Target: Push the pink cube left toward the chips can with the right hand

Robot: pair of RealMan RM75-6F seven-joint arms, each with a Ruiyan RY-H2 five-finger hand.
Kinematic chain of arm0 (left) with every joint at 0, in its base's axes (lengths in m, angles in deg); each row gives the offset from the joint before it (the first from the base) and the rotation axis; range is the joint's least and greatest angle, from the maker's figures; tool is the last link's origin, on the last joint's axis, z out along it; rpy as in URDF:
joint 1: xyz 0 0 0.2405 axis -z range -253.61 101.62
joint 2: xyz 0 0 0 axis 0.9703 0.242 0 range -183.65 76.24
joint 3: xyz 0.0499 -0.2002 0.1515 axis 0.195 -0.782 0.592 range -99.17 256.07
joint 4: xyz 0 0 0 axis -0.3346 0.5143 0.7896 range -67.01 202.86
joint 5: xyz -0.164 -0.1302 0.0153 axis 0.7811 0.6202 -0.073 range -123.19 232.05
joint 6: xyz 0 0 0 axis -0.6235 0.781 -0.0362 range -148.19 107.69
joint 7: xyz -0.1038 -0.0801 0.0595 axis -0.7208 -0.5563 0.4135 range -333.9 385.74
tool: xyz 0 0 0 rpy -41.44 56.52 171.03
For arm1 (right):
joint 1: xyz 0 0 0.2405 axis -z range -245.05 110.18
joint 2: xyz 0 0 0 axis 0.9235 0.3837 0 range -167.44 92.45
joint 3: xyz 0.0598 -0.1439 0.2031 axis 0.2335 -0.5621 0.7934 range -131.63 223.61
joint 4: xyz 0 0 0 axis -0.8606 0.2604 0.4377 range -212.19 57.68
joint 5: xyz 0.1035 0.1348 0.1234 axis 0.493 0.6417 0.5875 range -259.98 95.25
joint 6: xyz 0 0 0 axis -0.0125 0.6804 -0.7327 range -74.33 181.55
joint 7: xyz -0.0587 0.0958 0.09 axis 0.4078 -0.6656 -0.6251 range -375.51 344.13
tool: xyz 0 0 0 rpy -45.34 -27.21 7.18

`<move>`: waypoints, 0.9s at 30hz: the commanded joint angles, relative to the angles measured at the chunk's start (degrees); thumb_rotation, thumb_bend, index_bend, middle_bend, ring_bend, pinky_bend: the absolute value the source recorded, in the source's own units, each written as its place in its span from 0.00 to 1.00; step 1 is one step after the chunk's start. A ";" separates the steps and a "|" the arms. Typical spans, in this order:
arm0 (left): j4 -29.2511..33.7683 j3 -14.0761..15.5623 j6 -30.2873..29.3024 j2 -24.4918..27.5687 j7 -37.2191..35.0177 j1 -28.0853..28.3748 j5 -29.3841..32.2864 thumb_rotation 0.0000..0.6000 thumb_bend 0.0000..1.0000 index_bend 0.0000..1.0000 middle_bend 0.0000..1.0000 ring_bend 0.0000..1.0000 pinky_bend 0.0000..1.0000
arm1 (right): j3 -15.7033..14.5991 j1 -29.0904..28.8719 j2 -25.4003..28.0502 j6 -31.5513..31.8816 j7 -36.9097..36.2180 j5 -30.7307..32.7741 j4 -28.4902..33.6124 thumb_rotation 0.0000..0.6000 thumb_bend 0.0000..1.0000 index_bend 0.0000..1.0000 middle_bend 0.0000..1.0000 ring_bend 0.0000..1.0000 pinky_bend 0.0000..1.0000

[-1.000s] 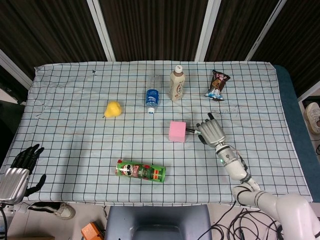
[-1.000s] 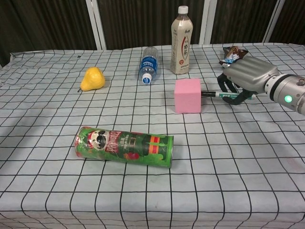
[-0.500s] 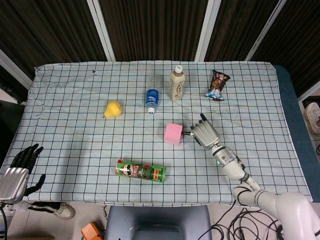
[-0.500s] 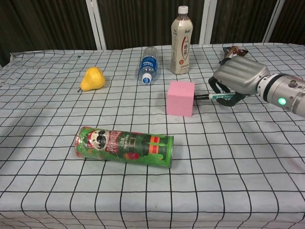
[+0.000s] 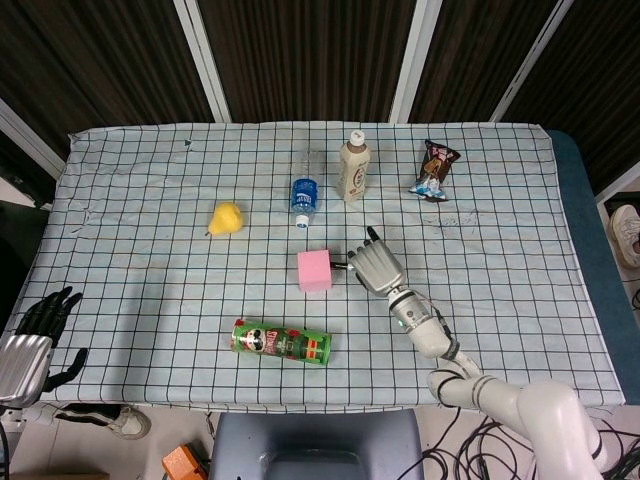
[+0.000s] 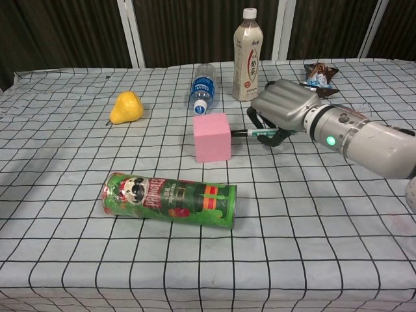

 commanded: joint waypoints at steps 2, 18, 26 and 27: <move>-0.17 0.11 -0.24 0.20 -0.68 -0.13 -0.30 1.00 0.40 0.00 0.00 0.00 0.12 | 0.80 -1.52 -1.97 -0.76 1.96 0.55 0.17 1.00 0.57 0.96 0.72 0.58 0.31; -1.69 0.20 -3.27 1.33 -5.34 -1.68 -1.09 1.00 0.40 0.00 0.00 0.00 0.12 | 5.30 -7.68 -11.02 -1.97 8.71 3.90 0.34 1.00 0.57 0.96 0.72 0.58 0.31; -2.13 0.33 -4.31 1.43 -5.98 -2.32 -1.53 1.00 0.40 0.00 0.00 0.00 0.12 | 3.98 -6.02 -8.31 0.31 9.29 3.27 4.39 1.00 0.57 0.96 0.72 0.58 0.31; -2.16 0.38 -4.40 1.42 -6.00 -2.37 -1.65 1.00 0.40 0.00 0.00 0.00 0.12 | 3.34 -5.27 -6.93 1.07 9.17 2.70 5.70 1.00 0.57 0.96 0.72 0.58 0.31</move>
